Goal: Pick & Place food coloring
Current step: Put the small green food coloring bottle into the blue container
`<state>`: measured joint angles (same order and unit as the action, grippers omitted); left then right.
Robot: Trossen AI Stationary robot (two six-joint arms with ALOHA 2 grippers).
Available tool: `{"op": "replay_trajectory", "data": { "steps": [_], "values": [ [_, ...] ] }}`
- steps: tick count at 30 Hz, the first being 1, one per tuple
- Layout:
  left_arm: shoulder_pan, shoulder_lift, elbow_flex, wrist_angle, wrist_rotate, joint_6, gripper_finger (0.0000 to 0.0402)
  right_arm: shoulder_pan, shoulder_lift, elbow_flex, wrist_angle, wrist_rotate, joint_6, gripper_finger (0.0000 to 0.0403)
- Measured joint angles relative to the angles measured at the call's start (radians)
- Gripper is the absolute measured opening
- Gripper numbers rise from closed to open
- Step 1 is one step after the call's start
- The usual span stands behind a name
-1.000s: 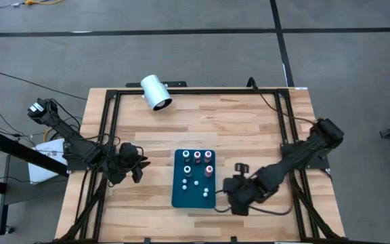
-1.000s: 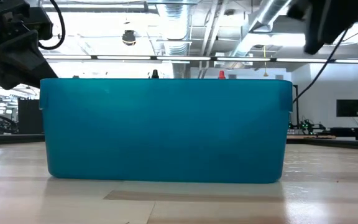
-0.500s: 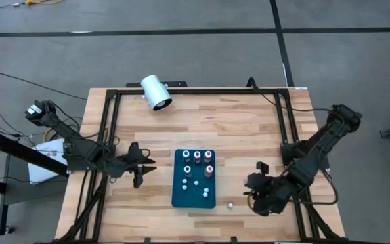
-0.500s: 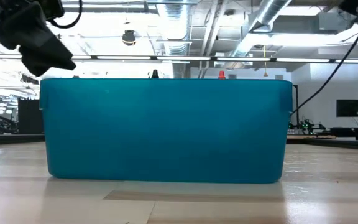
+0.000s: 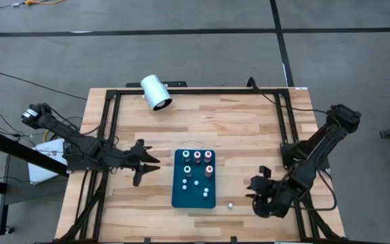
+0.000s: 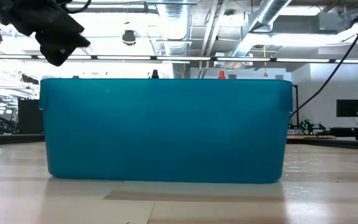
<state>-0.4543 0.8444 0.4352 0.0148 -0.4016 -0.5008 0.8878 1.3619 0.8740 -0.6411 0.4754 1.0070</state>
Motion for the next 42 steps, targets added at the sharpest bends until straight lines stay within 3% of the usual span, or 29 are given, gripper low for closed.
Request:
{"op": "replay_trajectory", "data": {
  "steps": [8, 10, 14, 21, 27, 31, 42],
  "values": [
    [-0.041, -0.210, -0.284, 0.432, 0.008, 0.020, 0.0121, 0.054, 0.050, -0.044, 0.080, 0.029, 0.115, 0.0119],
    [-0.070, -0.262, -0.328, 0.472, 0.022, 0.019, 0.0121, 0.074, 0.053, -0.044, 0.102, 0.048, 0.132, 0.0119],
    [-0.125, -0.326, -0.358, 0.445, -0.051, 0.023, 0.0121, 0.108, 0.053, -0.043, 0.155, 0.129, 0.148, 0.0119],
    [-0.188, -0.367, -0.359, 0.306, -0.241, -0.020, 0.0121, 0.113, 0.111, -0.046, 0.172, 0.163, 0.179, 0.0118],
    [-0.218, -0.376, -0.359, 0.283, -0.284, -0.060, 0.0121, 0.114, 0.240, -0.046, 0.282, 0.162, 0.180, 0.0119],
    [-0.222, -0.376, -0.359, 0.223, -0.297, -0.169, 0.0121, 0.116, 0.295, -0.046, 0.368, 0.167, 0.175, 0.0119],
    [-0.222, -0.376, -0.359, 0.228, -0.276, -0.227, 0.0121, 0.126, 0.268, -0.046, 0.402, 0.179, 0.084, 0.0119]
  ]
}}
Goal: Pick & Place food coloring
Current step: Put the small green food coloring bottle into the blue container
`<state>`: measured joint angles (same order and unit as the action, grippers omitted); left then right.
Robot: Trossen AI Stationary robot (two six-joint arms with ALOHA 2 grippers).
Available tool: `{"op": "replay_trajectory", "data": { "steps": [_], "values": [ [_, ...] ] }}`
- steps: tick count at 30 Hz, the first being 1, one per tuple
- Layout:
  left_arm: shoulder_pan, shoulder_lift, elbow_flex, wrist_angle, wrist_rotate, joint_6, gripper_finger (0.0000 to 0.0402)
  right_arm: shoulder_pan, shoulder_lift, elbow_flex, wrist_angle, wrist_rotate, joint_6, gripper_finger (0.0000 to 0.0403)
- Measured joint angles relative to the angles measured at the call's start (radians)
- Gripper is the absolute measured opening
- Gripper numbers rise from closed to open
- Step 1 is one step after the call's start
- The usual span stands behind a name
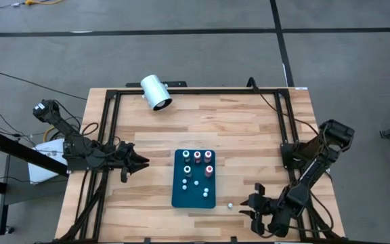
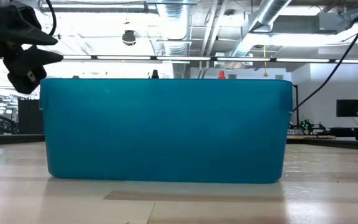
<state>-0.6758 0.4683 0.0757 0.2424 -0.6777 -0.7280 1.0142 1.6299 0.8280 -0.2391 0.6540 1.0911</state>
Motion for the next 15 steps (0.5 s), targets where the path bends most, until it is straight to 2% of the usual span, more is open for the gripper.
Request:
{"op": "replay_trajectory", "data": {
  "steps": [10, 15],
  "values": [
    [0.000, 0.000, 0.000, 0.002, 0.000, -0.002, 0.0121, -0.041, 0.021, 0.000, -0.003, -0.018, -0.074, 0.0120],
    [0.000, 0.000, 0.000, 0.002, 0.001, -0.002, 0.0121, -0.086, 0.021, 0.001, 0.012, -0.102, -0.139, 0.0140]
  ]
}}
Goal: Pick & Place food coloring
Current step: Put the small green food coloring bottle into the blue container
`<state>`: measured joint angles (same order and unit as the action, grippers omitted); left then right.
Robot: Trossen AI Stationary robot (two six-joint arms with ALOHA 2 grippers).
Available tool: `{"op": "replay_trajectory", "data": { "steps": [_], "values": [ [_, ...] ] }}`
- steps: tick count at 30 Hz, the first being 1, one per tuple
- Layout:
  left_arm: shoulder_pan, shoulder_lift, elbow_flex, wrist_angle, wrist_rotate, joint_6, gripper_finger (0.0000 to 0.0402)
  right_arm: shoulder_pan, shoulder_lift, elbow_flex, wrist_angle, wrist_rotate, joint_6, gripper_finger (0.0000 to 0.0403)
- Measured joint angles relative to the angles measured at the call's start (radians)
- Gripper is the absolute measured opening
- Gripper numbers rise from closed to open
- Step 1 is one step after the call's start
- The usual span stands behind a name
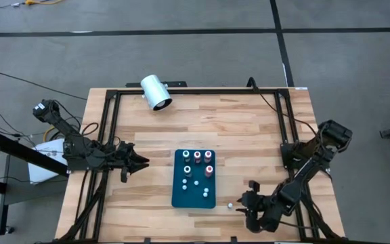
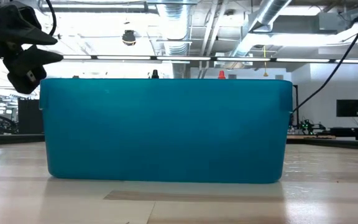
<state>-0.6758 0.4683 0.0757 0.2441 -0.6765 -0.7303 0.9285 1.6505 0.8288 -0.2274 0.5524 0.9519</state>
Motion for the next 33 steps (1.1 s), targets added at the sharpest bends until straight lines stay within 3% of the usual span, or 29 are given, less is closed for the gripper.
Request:
{"op": "replay_trajectory", "data": {
  "steps": [12, 33],
  "values": [
    [0.000, 0.000, 0.000, -0.018, 0.008, 0.000, 0.0121, -0.064, 0.006, 0.000, 0.006, -0.062, -0.072, 0.0213],
    [0.000, 0.000, 0.000, -0.024, 0.008, 0.000, 0.0121, -0.154, 0.007, 0.000, 0.050, -0.193, -0.234, 0.0219]
  ]
}}
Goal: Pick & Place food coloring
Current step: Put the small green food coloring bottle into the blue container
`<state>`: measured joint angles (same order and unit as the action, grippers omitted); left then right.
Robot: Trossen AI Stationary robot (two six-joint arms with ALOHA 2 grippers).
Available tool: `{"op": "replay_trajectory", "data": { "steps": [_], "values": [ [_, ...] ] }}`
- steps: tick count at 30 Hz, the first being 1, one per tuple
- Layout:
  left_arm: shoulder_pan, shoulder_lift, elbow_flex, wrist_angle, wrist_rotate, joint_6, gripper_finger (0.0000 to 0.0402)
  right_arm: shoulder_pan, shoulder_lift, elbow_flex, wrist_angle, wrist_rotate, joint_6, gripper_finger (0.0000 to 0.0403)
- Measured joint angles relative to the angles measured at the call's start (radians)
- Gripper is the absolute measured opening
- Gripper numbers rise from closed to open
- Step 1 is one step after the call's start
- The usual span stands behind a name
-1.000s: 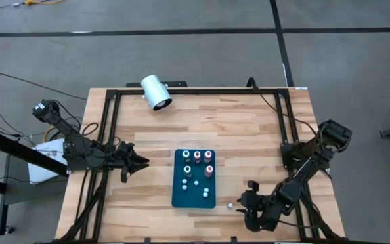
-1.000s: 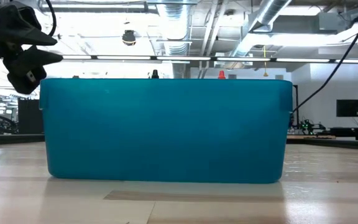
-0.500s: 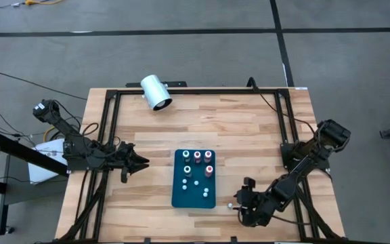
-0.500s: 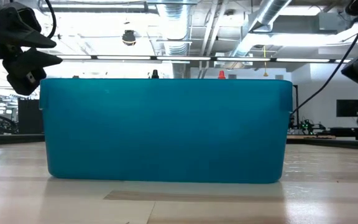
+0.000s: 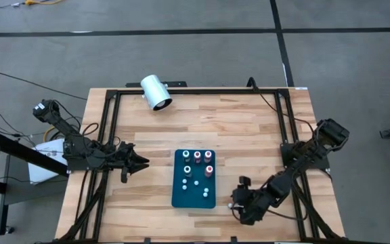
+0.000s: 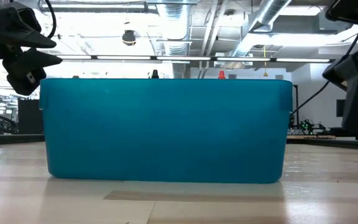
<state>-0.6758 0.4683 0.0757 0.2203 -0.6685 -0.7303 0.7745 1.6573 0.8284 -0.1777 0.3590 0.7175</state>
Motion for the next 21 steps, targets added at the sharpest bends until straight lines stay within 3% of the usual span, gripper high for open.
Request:
{"op": "replay_trajectory", "data": {
  "steps": [21],
  "values": [
    [0.000, 0.000, 0.000, -0.008, 0.001, -0.006, 0.0121, -0.041, 0.079, 0.000, 0.074, -0.069, -0.020, 0.0218]
  ]
}}
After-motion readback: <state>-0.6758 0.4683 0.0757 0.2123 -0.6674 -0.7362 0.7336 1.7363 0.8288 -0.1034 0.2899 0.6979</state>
